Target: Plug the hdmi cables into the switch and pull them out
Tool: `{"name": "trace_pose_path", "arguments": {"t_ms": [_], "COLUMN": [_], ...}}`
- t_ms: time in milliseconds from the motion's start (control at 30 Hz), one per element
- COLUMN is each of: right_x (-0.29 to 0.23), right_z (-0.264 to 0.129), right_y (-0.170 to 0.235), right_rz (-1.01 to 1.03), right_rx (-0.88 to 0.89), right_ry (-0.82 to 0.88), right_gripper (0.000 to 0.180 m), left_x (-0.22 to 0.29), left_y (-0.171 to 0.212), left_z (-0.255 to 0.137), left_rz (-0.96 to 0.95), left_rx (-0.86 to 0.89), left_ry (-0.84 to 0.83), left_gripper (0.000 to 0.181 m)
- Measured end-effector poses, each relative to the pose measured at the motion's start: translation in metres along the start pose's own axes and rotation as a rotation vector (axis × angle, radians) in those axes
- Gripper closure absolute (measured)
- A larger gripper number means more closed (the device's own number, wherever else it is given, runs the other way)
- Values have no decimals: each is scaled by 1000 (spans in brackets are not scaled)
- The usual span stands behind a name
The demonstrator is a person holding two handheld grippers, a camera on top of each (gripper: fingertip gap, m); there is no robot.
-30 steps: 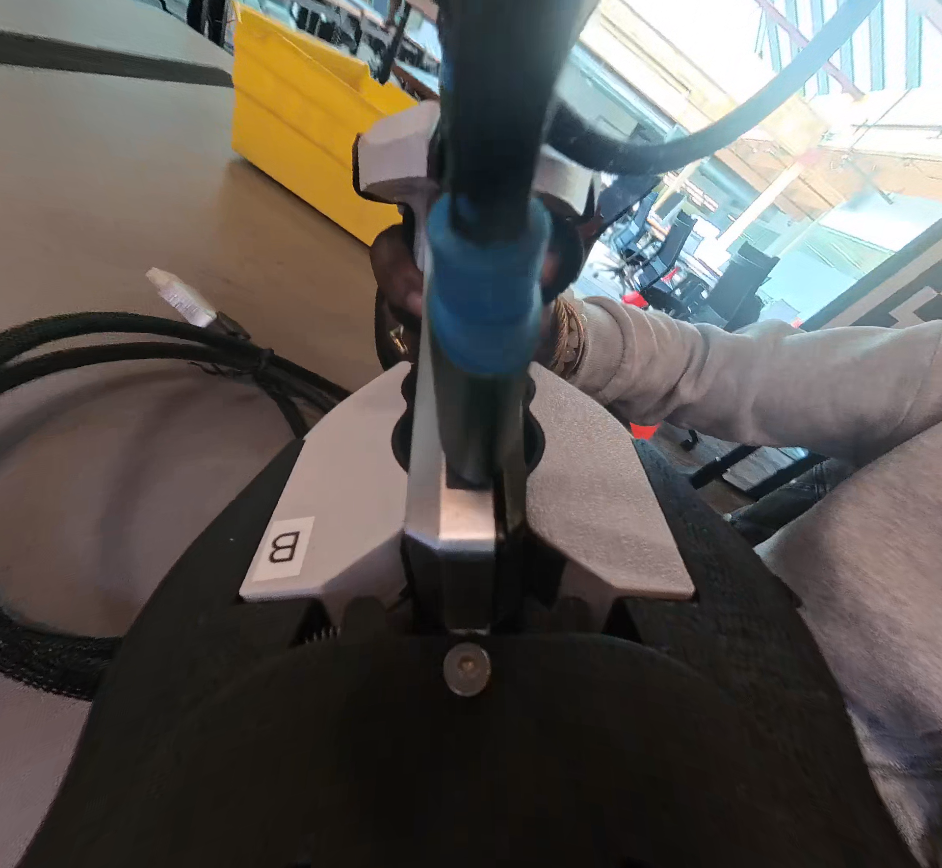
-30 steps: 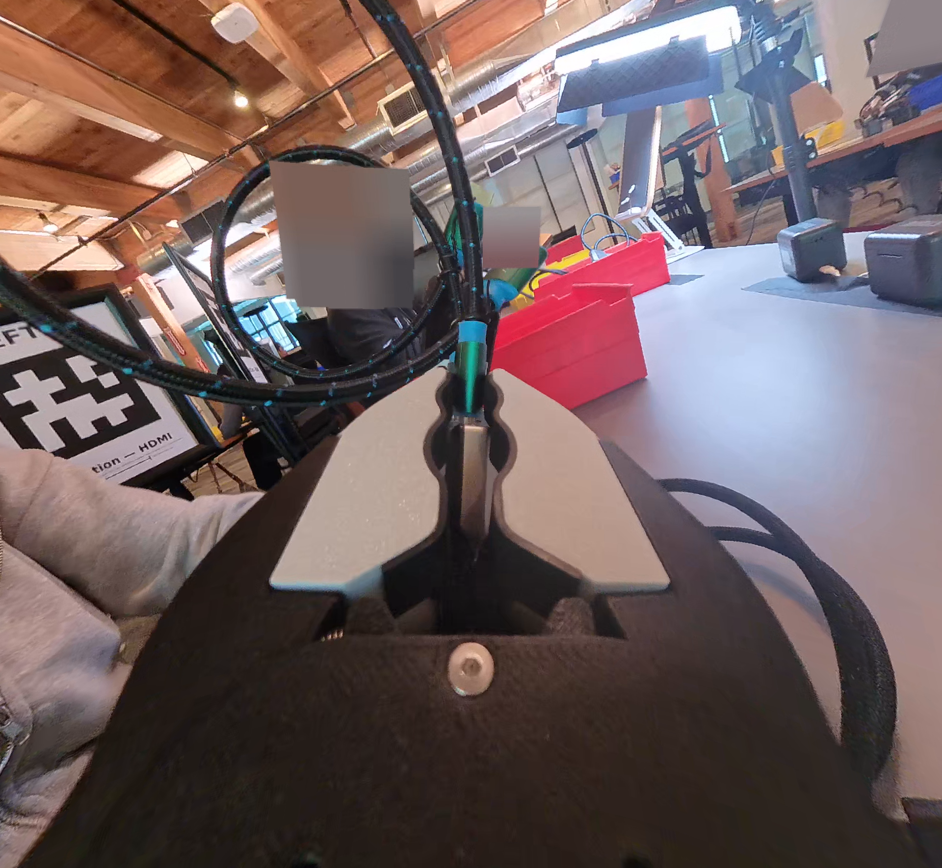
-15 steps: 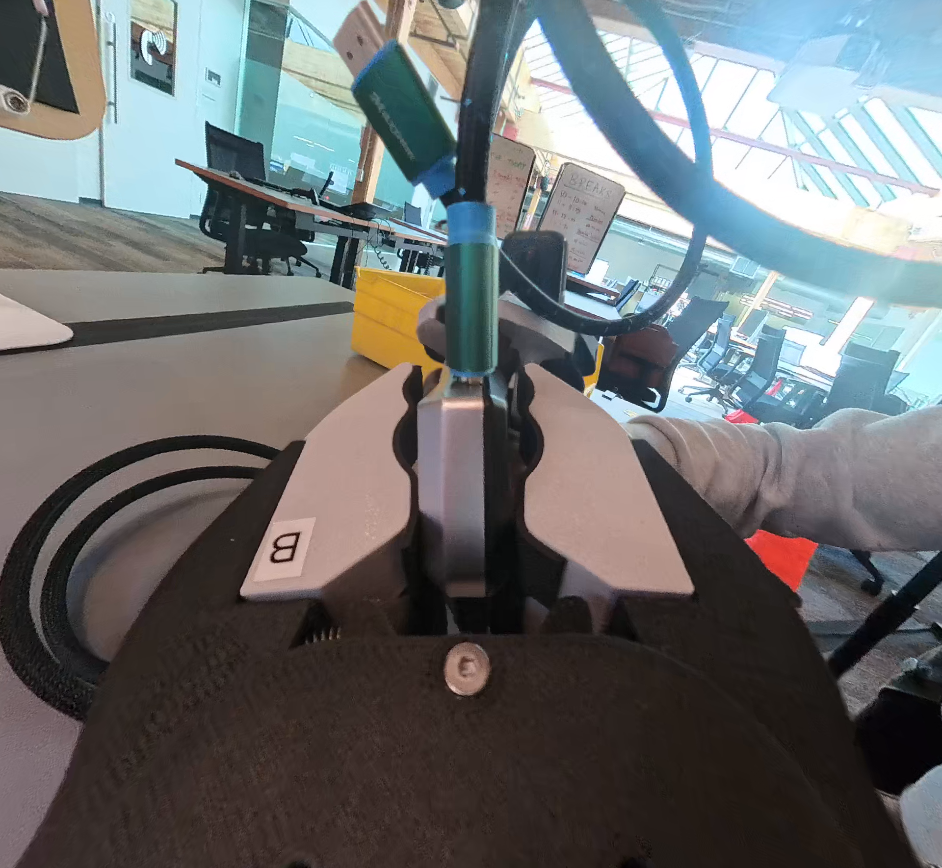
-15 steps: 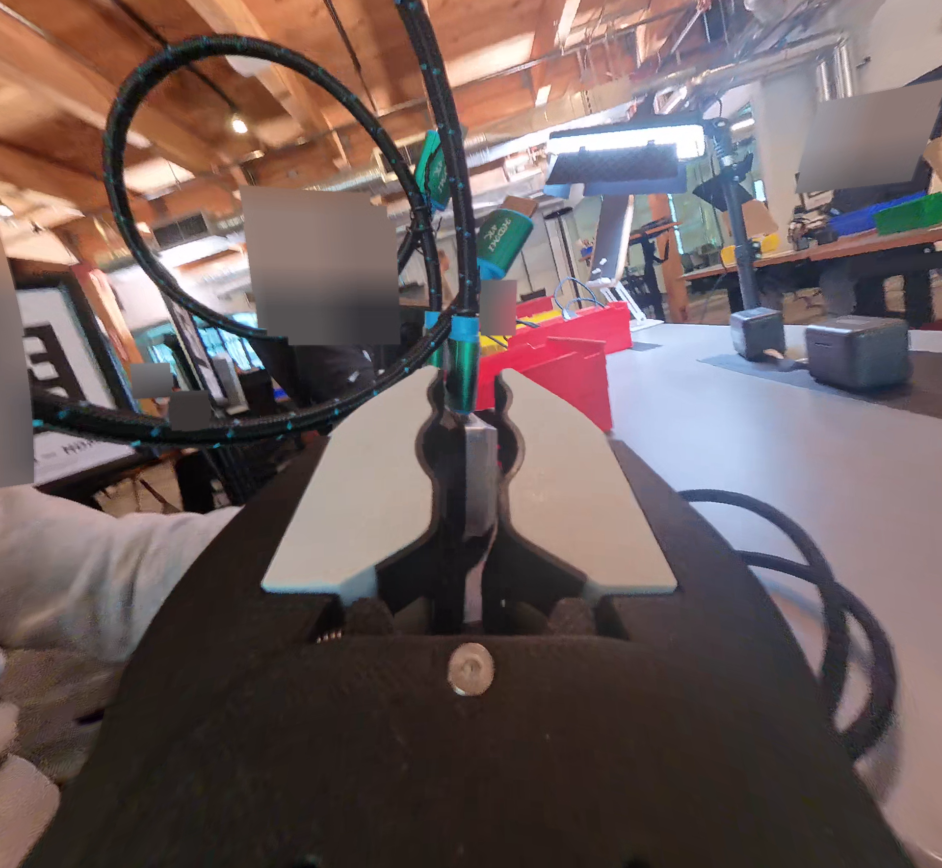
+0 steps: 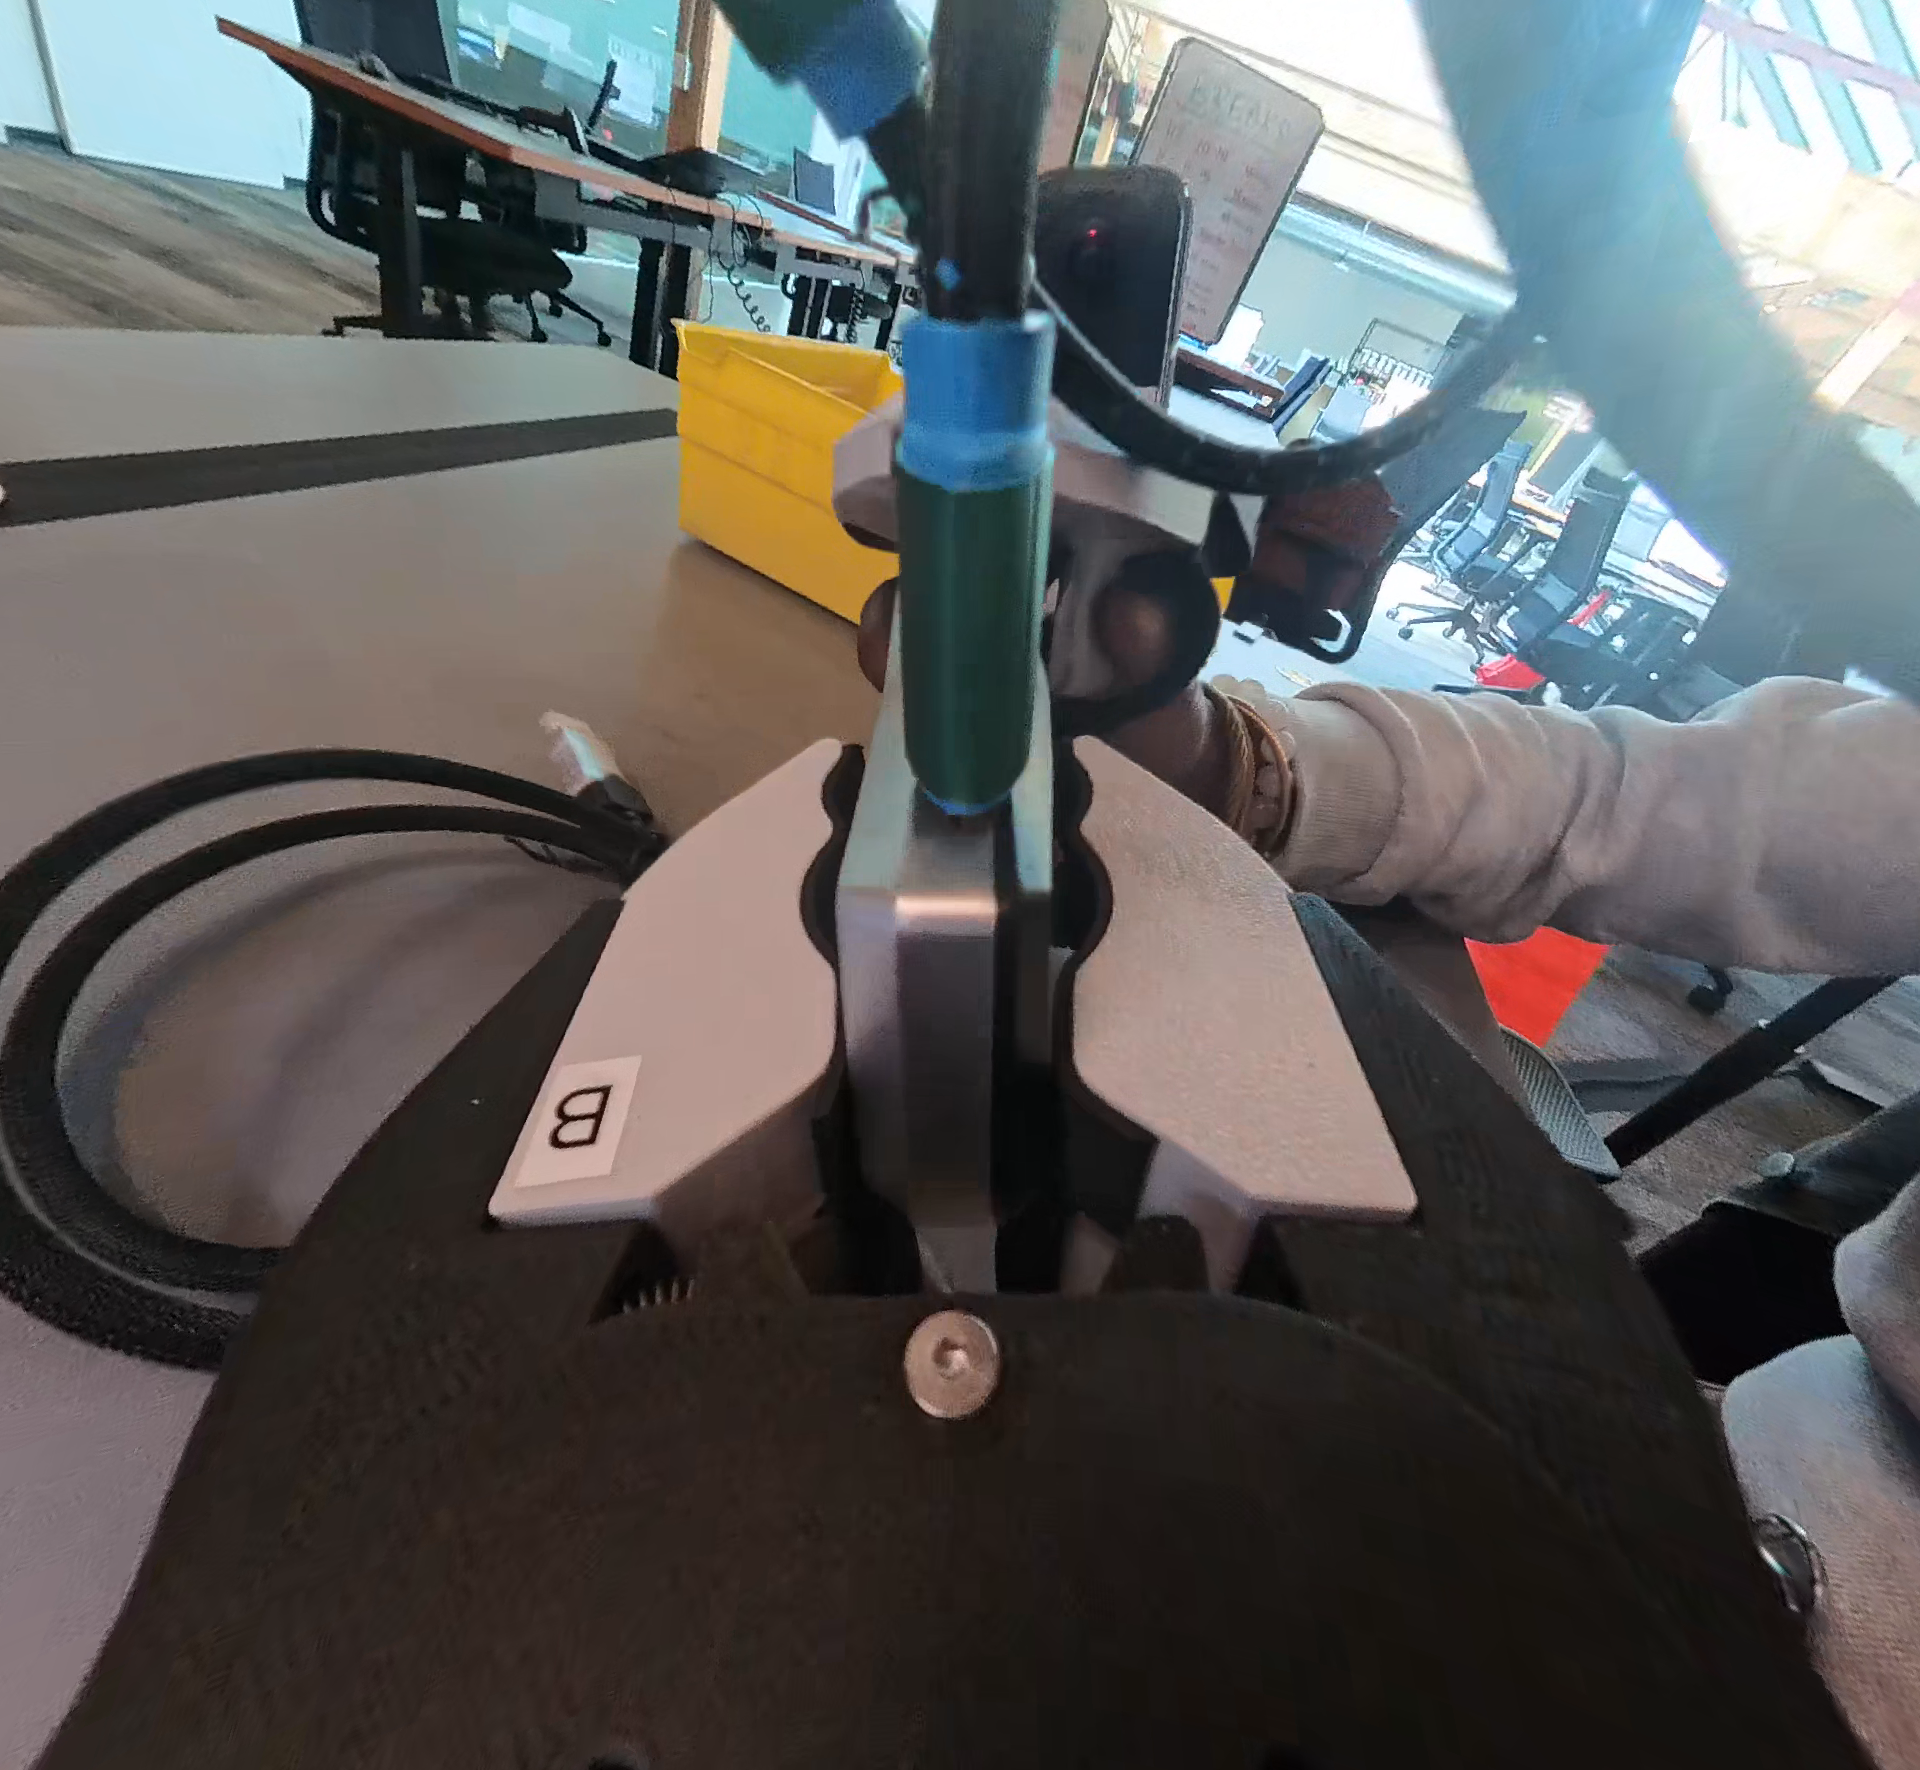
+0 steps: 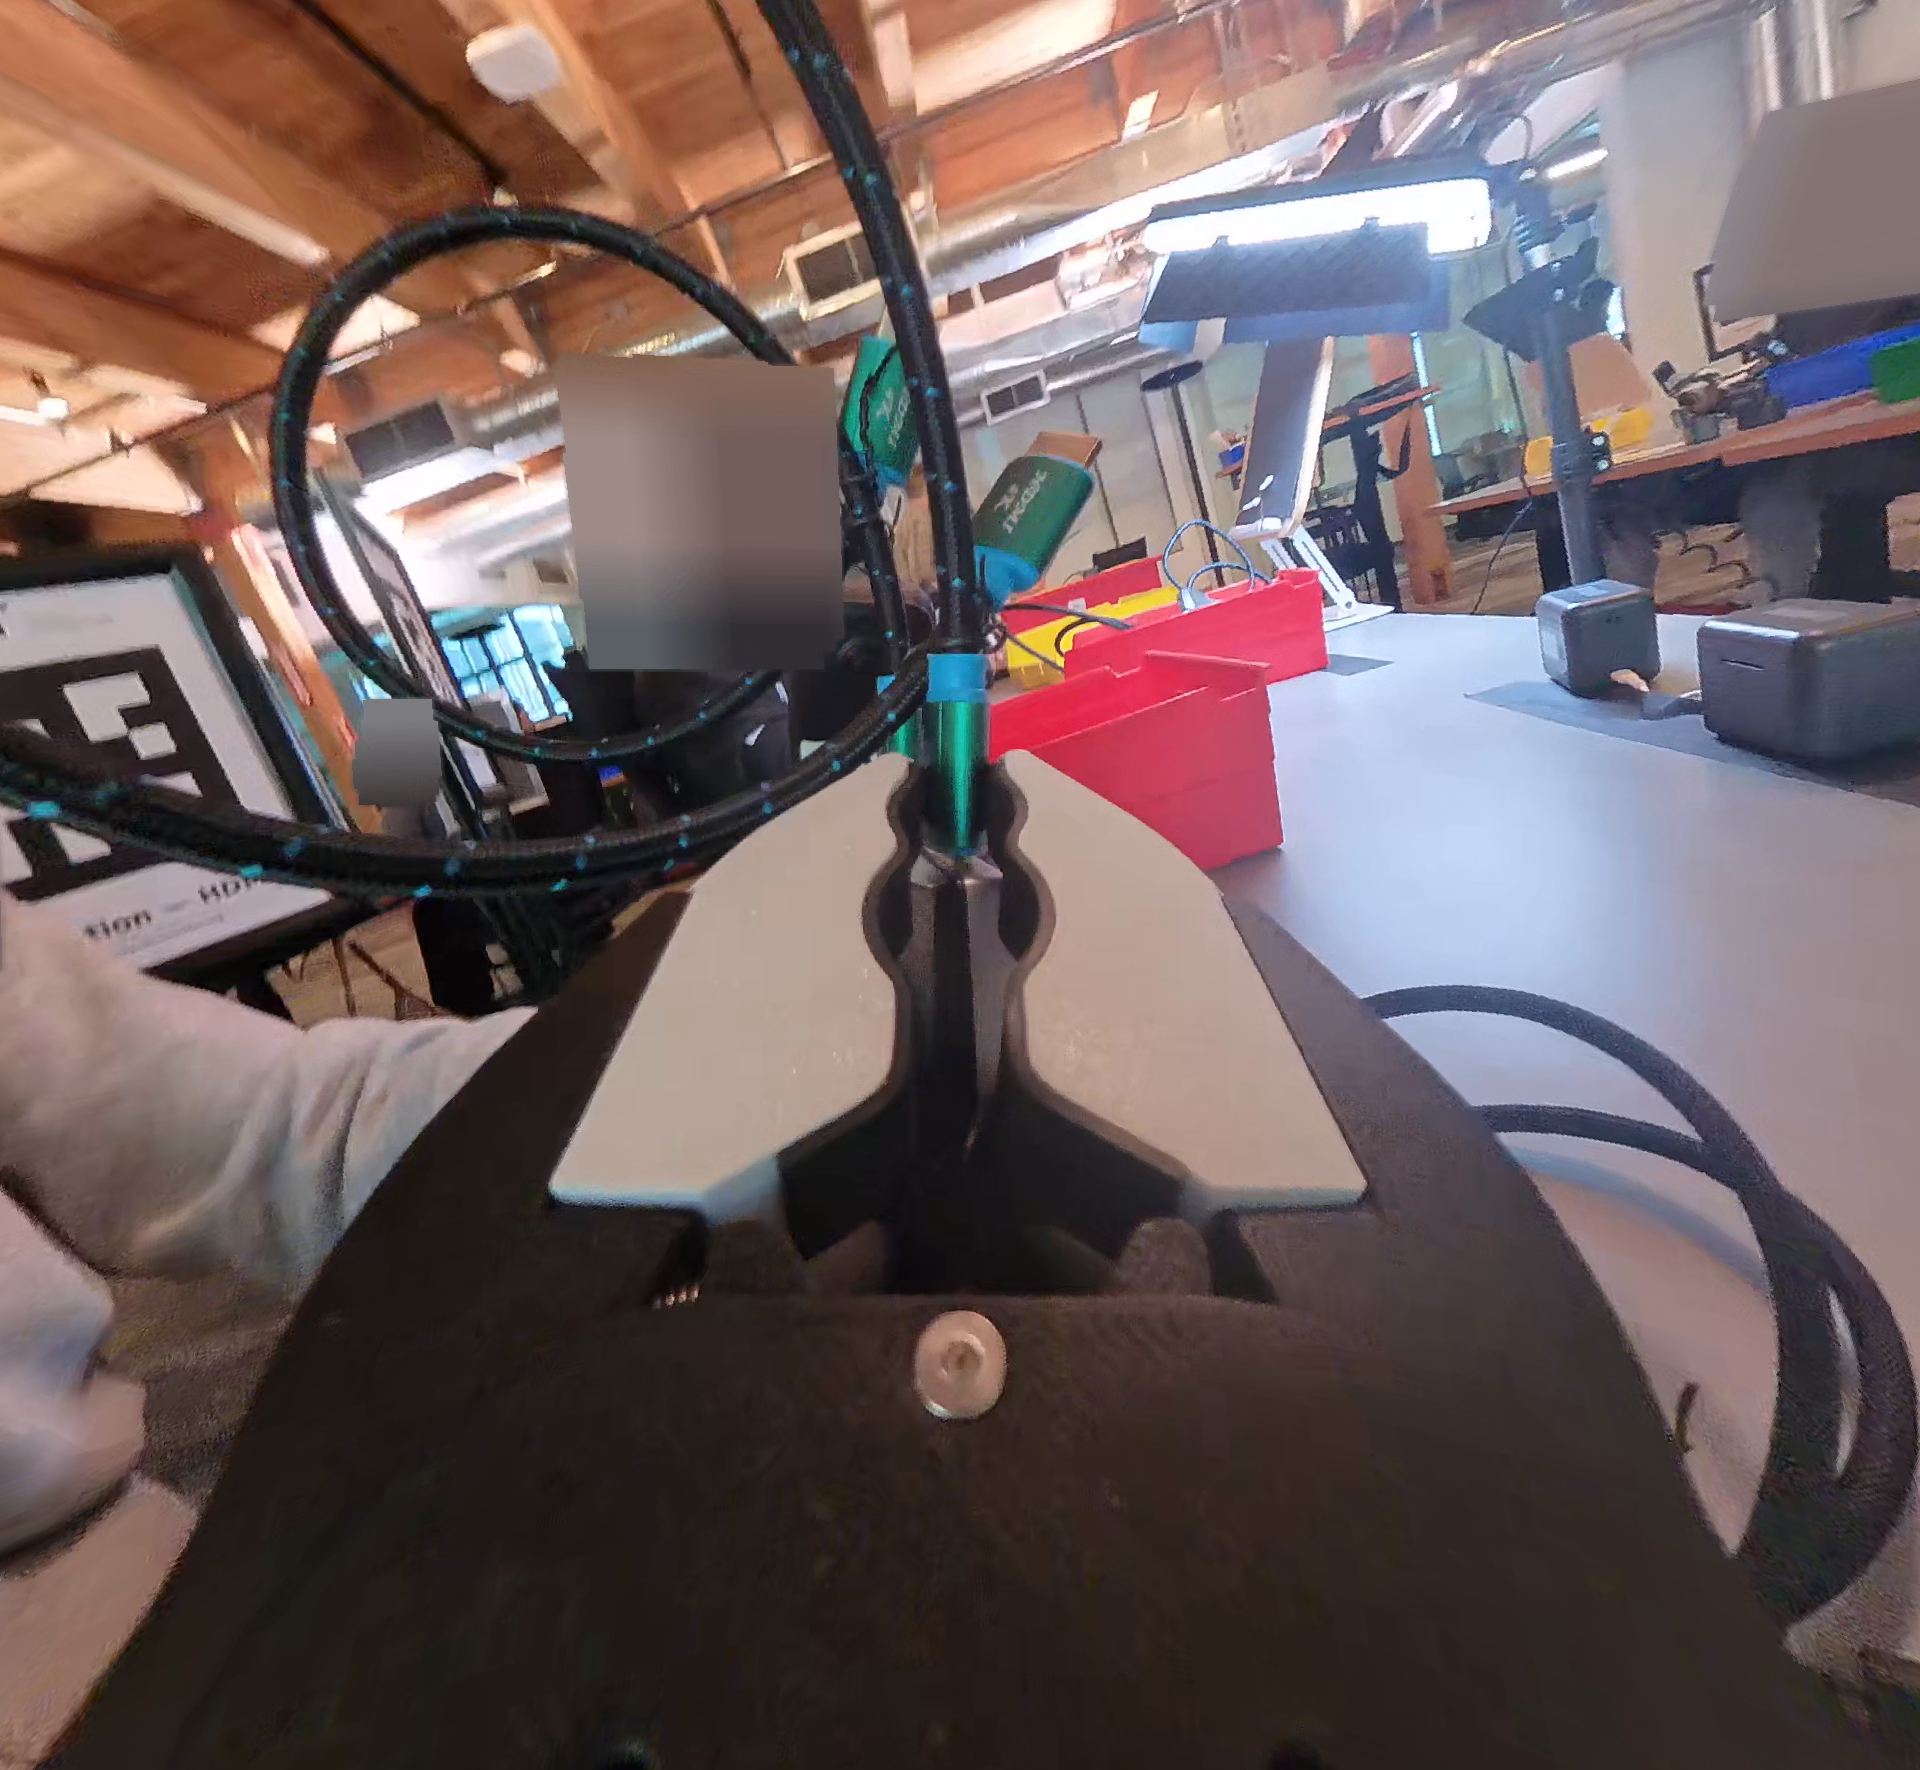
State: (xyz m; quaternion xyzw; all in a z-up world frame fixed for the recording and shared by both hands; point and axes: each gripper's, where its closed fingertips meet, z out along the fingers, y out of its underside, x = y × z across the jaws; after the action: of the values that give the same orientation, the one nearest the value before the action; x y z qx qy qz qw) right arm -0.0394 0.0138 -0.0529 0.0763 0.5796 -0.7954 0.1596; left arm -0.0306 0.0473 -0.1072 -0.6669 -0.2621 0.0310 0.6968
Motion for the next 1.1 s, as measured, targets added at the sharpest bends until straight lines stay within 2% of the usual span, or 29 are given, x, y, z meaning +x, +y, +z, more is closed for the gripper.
{"name": "trace_pose_path", "arguments": {"t_ms": [133, 233, 367, 433, 533, 633, 800, 833, 1100], "right_x": [6, 5, 21, 30, 31, 23, 0, -2, 5], "right_z": [1, 1, -18, -29, -32, -24, -3, -1, 4], "right_y": [2, -4, -33, -41, -42, -34, -19, -18, -8], "right_rz": [27, 15, -15, -12, -48, -145, -259, -270, -438], "right_rx": [24, 56, 257, 331, 374, 359, 307, 297, 82], "right_ry": [46, 54, 225, 300, 365, 429, 404, 402, 421], "right_gripper": [169, 168, 168, 168, 168, 168, 168, 168, 165], "left_x": [-4, -10, -32, -37, -43, -46, -55, -55, -69], "left_y": [3, -14, -36, -30, -5, -2, -8, -7, 2], "left_z": [-1, -3, -23, -20, -2, 6, -8, -9, -19], "left_rz": [-56, -3, 237, 323, 322, 324, 347, 350, 383], "left_rx": [-6, 101, 215, 163, -9, -32, -6, -14, -129], "left_ry": [3, -55, -361, -453, -484, -507, -603, -608, -650], "left_gripper": [145, 142, 111, 106, 102, 107, 120, 132, 137]}}
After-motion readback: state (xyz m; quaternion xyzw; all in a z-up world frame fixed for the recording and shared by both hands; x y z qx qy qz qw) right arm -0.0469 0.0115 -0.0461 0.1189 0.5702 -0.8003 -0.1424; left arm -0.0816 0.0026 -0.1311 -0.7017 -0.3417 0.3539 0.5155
